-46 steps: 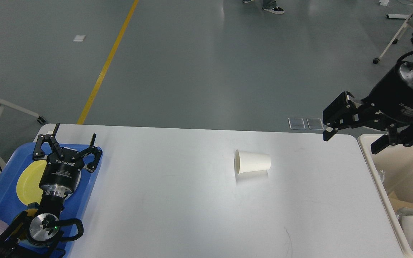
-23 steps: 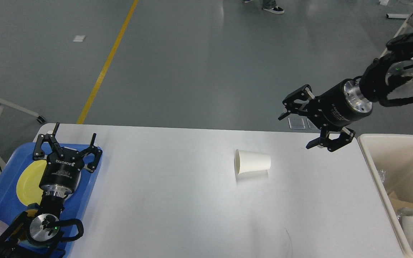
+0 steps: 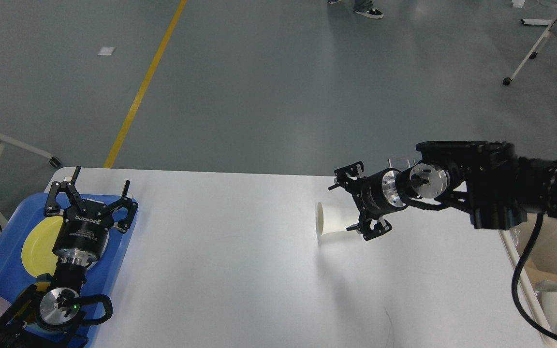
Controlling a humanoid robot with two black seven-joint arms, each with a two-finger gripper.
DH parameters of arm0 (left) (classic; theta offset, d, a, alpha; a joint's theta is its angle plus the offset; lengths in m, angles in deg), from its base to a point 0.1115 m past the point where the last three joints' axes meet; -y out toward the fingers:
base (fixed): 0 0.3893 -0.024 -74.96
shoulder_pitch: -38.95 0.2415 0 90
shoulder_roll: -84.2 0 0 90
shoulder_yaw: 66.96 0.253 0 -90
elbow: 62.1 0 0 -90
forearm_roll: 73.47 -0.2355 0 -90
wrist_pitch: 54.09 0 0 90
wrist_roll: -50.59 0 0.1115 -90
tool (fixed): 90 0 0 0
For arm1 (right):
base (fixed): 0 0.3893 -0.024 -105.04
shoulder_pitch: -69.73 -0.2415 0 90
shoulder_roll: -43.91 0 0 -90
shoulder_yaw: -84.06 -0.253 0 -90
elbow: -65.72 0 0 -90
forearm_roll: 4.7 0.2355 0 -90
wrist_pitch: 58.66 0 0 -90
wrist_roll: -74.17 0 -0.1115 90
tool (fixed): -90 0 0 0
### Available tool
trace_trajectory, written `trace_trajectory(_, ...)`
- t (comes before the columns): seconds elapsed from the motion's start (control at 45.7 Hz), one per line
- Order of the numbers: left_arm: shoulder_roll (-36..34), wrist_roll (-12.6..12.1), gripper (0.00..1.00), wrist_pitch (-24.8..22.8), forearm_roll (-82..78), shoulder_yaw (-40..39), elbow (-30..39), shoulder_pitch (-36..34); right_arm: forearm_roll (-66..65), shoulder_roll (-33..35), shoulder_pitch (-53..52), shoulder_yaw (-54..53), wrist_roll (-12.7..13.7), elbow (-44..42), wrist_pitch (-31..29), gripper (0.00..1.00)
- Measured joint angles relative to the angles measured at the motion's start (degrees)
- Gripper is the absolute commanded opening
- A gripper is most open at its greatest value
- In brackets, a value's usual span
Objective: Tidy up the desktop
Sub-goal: 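Swing the right gripper over the white paper cup and lower it, then close the right gripper around the white paper cup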
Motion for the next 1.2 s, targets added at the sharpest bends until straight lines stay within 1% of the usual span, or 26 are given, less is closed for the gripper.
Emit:
trace_trajectory(0.131, 0.0, 0.0, 0.96, 0.0, 0.0, 0.0, 0.0, 0.0, -0.1, -4.7, 6.5, -3.4, 0.0, -9.5, 0.9, 0.99)
trace_trajectory(0.306, 0.0, 0.0, 0.96, 0.0, 0.0, 0.0, 0.0, 0.0, -0.3, -10.5, 12.4, -7.2, 0.0, -21.1, 2.1, 0.98)
trace_trajectory(0.416, 0.0, 0.0, 0.96, 0.0, 0.0, 0.0, 0.0, 0.0, -0.5, -13.3, 14.3, -7.6, 0.0, -25.8, 3.2, 0.98)
trace_trajectory(0.7, 0.0, 0.0, 0.96, 0.0, 0.0, 0.0, 0.0, 0.0, -0.9, -15.3, 16.8, -7.5, -0.4, -29.0, 5.6, 0.98)
trace_trajectory(0.963, 0.0, 0.0, 0.96, 0.0, 0.0, 0.0, 0.0, 0.0, -0.8, -17.5, 17.9, -7.7, -0.7, -31.3, 6.6, 0.96)
trace_trajectory(1.007, 0.0, 0.0, 0.96, 0.0, 0.0, 0.0, 0.0, 0.0, -0.8, -17.6, 18.0, -7.7, -0.7, -31.4, 6.6, 0.95)
trace_trajectory(1.204, 0.0, 0.0, 0.96, 0.0, 0.0, 0.0, 0.0, 0.0, -0.8, -17.9, 18.4, -7.8, -0.8, -32.4, 6.8, 0.79)
